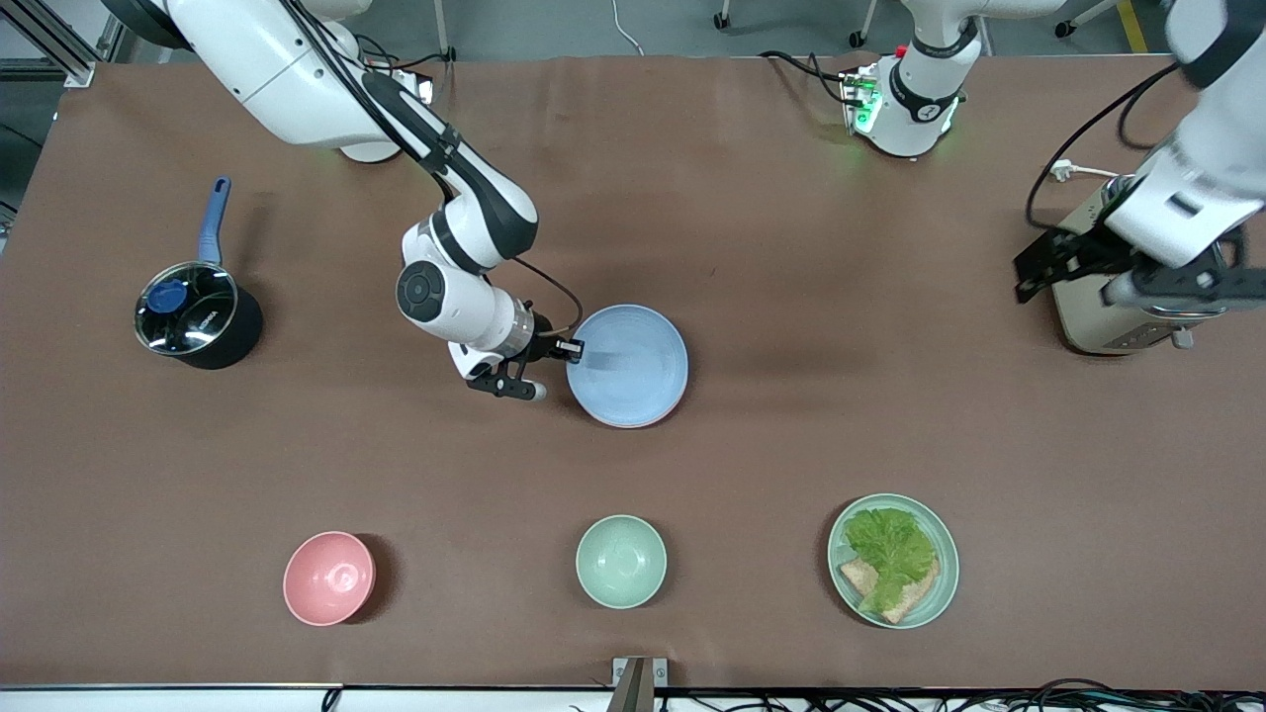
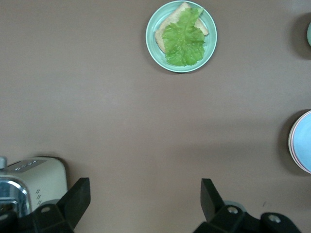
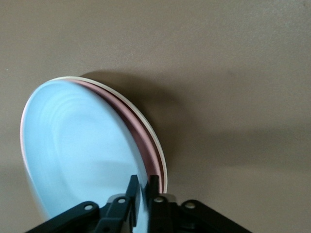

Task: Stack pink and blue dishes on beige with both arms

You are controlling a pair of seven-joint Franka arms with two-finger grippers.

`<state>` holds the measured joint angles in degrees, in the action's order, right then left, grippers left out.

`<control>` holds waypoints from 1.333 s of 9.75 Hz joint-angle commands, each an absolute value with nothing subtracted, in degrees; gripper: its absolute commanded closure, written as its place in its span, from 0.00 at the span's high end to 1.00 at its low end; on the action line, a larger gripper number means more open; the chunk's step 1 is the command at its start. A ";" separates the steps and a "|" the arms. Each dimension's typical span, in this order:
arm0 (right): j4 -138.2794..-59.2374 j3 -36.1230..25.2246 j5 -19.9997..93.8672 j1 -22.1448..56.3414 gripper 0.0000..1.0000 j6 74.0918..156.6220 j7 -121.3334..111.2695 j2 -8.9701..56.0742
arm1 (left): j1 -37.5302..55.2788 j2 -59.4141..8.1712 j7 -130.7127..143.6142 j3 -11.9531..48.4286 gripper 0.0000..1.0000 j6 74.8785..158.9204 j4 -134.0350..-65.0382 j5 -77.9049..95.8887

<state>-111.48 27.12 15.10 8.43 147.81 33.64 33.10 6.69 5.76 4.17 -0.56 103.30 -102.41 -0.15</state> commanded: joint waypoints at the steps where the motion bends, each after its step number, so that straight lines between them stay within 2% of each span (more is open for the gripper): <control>1: -112.68 27.86 14.15 7.21 1.00 145.30 37.68 30.24 | 5.10 8.78 3.43 -0.26 1.00 102.31 -104.85 -2.28; 2: -112.50 27.77 13.98 6.77 1.00 141.80 38.84 25.36 | 4.92 8.79 3.34 -0.26 1.00 101.00 -103.72 -2.63; 3: -111.54 27.51 13.19 5.38 1.00 134.98 38.85 20.44 | 4.31 8.09 2.99 -0.26 1.00 100.03 -100.32 -2.64; 4: -108.31 27.42 8.14 2.14 1.00 124.47 38.85 15.43 | 4.13 5.74 2.38 -0.26 1.00 95.06 -94.80 -2.72; 6: -95.87 27.07 -2.42 -2.35 1.00 103.81 38.76 12.75 | 3.78 1.07 2.29 -0.26 1.00 86.17 -84.07 -2.72; 7: -90.23 25.33 -4.11 -3.33 1.00 98.14 38.50 12.57 | 3.78 0.88 1.76 -0.26 1.00 84.92 -83.07 -2.72; 10: -88.68 10.95 -3.87 -2.99 1.00 95.28 24.67 4.60 | 3.87 1.58 -0.09 -0.44 1.00 83.41 -83.93 -1.76; 13: -88.51 0.64 -1.08 -2.38 1.00 90.10 6.90 0.44 | 3.87 1.49 0.09 -0.88 1.00 83.41 -83.94 0.07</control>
